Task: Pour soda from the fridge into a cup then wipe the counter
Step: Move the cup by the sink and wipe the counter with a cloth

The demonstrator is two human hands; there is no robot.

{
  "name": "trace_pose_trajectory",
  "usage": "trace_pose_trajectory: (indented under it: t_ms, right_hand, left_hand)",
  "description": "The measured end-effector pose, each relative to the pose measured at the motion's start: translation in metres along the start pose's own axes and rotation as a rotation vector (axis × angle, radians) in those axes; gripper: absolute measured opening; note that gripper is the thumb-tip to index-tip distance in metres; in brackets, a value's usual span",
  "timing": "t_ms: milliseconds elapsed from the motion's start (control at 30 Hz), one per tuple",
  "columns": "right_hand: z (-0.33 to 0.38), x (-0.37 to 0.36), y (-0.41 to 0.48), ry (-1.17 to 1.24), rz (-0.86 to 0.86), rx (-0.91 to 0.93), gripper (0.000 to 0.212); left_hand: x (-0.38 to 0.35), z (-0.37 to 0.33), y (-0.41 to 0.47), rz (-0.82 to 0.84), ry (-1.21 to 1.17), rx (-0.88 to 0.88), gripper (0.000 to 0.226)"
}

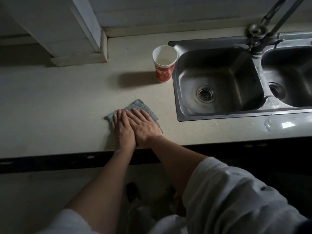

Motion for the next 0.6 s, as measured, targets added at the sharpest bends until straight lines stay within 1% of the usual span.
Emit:
trace_pose_trajectory:
  t_ms: [200, 367, 500, 600]
  right_hand:
    - [-0.059, 0.015, -0.014, 0.014, -0.041, -0.027, 0.065]
    - [-0.098, 0.020, -0.020, 0.021, -0.065, -0.085, 0.065]
    - [-0.109, 0.022, -0.024, 0.002, -0.068, -0.112, 0.067]
    - [-0.104, 0.025, -0.024, 0.007, -0.071, -0.115, 0.069]
  left_hand:
    - [-0.018, -0.062, 0.009, 0.089, 0.029, -0.054, 0.050]
    - [-0.029, -0.102, 0.021, 0.124, -0.035, -0.068, 0.049]
    - [-0.036, -0.115, 0.026, 0.146, -0.022, -0.089, 0.050]
    - [-0.033, -0.111, 0.023, 0.220, 0.048, -0.107, 0.059]
Point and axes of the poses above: each hand's wrist, its own y-axis towards the middle knuckle, its own x-axis out of the back of the hand, z = x × y, the point moved 5 cm from there along y, towards the middle knuckle, and after that the axes turned 8 degrees about -z, right-handed, at the moved point
